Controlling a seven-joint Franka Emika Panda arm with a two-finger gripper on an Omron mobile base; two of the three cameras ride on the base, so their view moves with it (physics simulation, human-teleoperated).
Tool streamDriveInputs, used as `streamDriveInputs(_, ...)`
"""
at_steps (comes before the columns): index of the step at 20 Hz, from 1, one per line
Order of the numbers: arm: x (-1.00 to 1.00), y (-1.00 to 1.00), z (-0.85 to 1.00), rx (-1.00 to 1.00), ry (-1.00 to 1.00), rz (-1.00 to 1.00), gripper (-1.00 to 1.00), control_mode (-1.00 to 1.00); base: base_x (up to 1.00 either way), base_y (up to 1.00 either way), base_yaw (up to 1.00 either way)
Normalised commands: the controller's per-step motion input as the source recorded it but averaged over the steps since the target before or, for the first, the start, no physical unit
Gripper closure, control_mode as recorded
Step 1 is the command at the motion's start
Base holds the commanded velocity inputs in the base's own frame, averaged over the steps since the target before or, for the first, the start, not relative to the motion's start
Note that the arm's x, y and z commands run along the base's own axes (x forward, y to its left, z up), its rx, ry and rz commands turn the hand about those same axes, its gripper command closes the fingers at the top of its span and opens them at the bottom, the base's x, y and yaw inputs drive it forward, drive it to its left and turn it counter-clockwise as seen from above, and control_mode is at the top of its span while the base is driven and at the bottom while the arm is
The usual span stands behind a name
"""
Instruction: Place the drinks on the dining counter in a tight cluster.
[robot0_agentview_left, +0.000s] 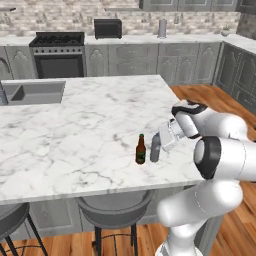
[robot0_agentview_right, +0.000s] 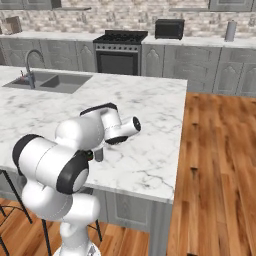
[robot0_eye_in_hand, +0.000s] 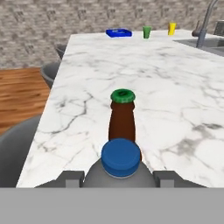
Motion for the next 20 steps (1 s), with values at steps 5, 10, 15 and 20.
streamDriveInputs(5, 0.19, -0.01, 0.00, -0.02, 0.00, 0.00, 1.00, -1.00, 0.00, 0.00, 0.00)
streamDriveInputs(10, 0.01, 0.00, -0.08, 0.00, 0.00, 0.00, 1.00, -1.00, 0.00, 0.00, 0.00)
streamDriveInputs(15, 0.00, 0.00, -0.28, 0.00, 0.00, 0.00, 1.00, -1.00, 0.00, 0.00, 0.00)
streamDriveInputs(20, 0.00, 0.00, -0.05, 0.00, 0.00, 0.00, 1.00, -1.00, 0.00, 0.00, 0.00)
